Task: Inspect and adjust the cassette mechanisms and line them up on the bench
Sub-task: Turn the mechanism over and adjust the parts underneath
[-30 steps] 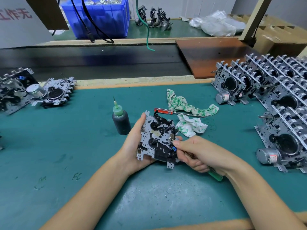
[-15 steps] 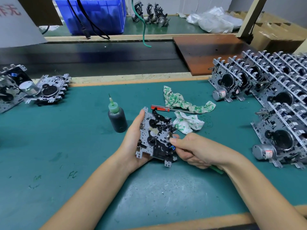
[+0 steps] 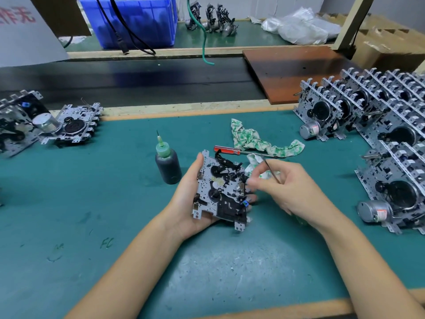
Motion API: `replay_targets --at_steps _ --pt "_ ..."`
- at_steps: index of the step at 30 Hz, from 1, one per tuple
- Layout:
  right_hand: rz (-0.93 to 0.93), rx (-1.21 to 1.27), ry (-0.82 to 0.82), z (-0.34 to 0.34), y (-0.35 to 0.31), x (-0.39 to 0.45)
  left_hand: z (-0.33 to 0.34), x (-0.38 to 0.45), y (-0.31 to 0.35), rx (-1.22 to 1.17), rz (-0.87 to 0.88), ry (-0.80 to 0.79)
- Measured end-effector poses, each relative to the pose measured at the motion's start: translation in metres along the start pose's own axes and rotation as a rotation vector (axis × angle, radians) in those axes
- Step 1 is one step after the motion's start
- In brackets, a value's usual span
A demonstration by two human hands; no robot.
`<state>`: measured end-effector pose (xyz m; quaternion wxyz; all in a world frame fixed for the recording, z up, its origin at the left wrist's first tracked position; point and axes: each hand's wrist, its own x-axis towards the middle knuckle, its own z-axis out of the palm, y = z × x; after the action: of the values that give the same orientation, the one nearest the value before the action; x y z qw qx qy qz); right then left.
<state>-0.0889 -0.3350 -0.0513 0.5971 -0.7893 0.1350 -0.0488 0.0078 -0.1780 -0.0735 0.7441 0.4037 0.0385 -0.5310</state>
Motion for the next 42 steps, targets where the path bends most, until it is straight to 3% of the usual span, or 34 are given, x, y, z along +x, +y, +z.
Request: replay_targets --at_steps 12,20,42 --pt "-0.067 -0.104 -0.057 0.0031 0.0092 0.001 -0.002 -0.002 0.0015 0.034 -0.017 0.004" --pt "-0.219 -0.354 0.002 0.0031 0.0022 -0.0044 -0.0021 -0.0008 0.0022 0.06 -0.011 0.019" --pt "-0.16 -0.237 0.015 0.006 0.0056 -0.0037 -0.0017 -0.0007 -0.0021 0.064 0.027 0.04"
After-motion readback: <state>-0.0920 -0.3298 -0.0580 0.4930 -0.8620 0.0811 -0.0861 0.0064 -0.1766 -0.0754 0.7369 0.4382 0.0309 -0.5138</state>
